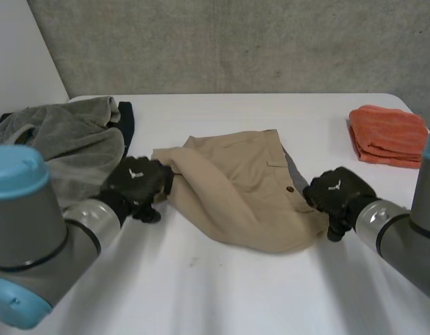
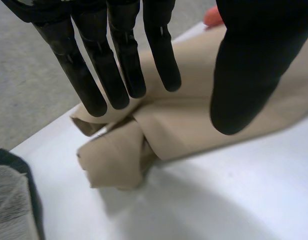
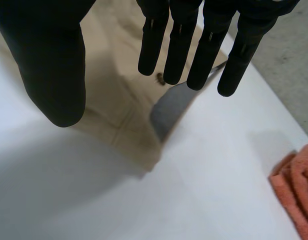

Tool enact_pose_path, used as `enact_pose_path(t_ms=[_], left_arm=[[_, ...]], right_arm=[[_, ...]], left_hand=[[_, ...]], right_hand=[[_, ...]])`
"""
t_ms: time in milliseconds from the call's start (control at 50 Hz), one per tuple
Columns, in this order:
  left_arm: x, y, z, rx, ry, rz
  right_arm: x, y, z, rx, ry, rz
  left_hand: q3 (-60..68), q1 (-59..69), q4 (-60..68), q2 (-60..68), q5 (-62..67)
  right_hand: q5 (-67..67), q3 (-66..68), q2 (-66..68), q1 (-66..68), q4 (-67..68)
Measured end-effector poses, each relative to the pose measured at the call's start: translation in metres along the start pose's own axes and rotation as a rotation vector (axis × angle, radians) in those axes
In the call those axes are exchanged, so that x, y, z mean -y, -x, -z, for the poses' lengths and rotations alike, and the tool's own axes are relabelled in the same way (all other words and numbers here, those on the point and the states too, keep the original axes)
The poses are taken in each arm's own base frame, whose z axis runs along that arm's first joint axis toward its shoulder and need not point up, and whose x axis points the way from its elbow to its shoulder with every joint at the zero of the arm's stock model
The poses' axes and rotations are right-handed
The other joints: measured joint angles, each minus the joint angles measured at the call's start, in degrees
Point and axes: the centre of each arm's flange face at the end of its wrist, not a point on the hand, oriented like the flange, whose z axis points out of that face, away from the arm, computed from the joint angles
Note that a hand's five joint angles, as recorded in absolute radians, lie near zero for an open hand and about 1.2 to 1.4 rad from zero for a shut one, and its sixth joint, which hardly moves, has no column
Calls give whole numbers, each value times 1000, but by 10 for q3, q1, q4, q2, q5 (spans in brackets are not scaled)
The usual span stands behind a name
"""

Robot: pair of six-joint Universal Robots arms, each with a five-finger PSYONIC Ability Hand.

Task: Fold the laundry.

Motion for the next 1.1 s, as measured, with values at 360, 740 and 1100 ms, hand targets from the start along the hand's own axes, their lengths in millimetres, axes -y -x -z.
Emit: enact_pose_path(t_ms=[360,740,1100], left_arm=[[-35,-3,-74,-56,-27,-94],[-36,-11,-110,-69,-64,-112],[5,-5,-86,-75,-56,-98]], right_arm=[[-25,20,-31,-8,-68,11],[-31,23,-46,-23,-89,17],[-8,1,-49,-106,-151,41]], left_hand=[[-79,-75,-85,-79,-88],[17,28,17,18,13],[271,239,276,275,254]], right_hand=[[0,0,0,0,0],[46,54,53,50,54],[323,336,329,266,342]])
